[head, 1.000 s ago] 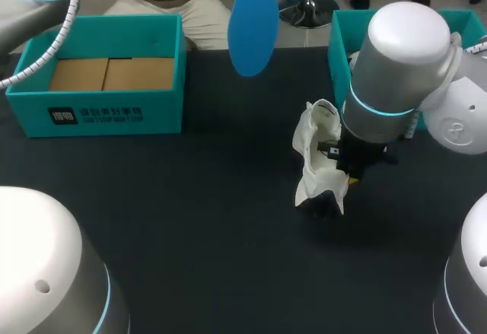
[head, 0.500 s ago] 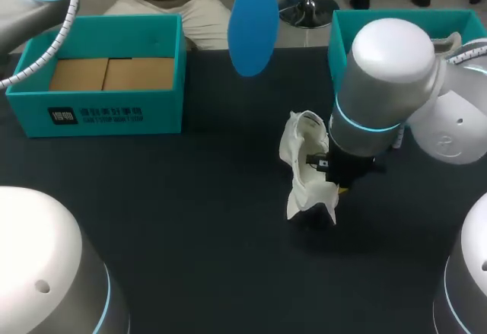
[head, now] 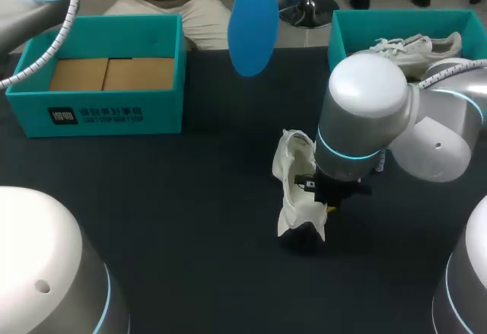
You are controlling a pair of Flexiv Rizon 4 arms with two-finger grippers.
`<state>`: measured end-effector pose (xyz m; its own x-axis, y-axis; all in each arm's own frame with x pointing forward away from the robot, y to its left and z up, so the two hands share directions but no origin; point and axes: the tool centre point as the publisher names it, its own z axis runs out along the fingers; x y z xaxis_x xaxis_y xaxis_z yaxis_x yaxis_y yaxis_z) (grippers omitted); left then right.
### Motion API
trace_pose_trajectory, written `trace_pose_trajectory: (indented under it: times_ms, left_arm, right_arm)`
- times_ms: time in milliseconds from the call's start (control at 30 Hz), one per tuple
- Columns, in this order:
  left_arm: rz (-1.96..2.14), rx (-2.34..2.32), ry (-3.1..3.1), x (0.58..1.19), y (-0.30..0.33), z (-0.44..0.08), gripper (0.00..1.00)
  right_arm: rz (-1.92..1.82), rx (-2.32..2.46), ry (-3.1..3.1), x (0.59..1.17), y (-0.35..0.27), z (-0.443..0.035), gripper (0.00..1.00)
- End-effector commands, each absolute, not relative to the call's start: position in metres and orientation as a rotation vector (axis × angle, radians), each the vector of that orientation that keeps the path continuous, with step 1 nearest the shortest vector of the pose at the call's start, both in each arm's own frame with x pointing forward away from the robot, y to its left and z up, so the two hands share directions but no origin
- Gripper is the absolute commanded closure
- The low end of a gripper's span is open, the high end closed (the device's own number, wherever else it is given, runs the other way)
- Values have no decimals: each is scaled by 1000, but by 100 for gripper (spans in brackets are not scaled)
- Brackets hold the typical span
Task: Take the shoe out of the shoebox, open the shoe tongue, remove and reinsert the insole, then place the shoe into the shoebox
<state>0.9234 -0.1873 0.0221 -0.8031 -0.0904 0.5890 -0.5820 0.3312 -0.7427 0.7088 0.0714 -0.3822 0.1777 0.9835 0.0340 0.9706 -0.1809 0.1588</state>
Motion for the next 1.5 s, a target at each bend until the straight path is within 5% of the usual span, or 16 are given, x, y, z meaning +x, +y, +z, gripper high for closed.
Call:
trace_pose_trajectory:
  times_ms: [33, 300, 333, 400, 433, 467, 967, 1500]
  left_arm:
    - [1479, 591, -2155, 923, -188, 22, 100]
    - [1479, 591, -2155, 923, -188, 22, 100]
    - [1479, 591, -2155, 923, -188, 22, 100]
    - [1479, 591, -2155, 923, -188, 22, 100]
    - [1479, 591, -2155, 923, -188, 22, 100]
    - [1479, 591, -2155, 923, -188, 22, 100]
    - [1479, 591, -2155, 923, -188, 22, 100]
    - [1479, 591, -2155, 923, -188, 22, 100]
  right_arm:
    - [207, 2330, 1943, 706, 76, -397, 100]
    - [192, 2320, 1934, 702, 75, -389, 100]
    - [183, 2312, 1954, 702, 75, -385, 94]
    - [186, 2314, 1959, 700, 76, -376, 52]
    - [189, 2317, 1967, 700, 76, -371, 18]
    - [183, 2324, 1973, 700, 76, -366, 0]
    - [261, 2505, 1947, 717, 51, -297, 0]
    - [261, 2505, 1947, 717, 51, -297, 0]
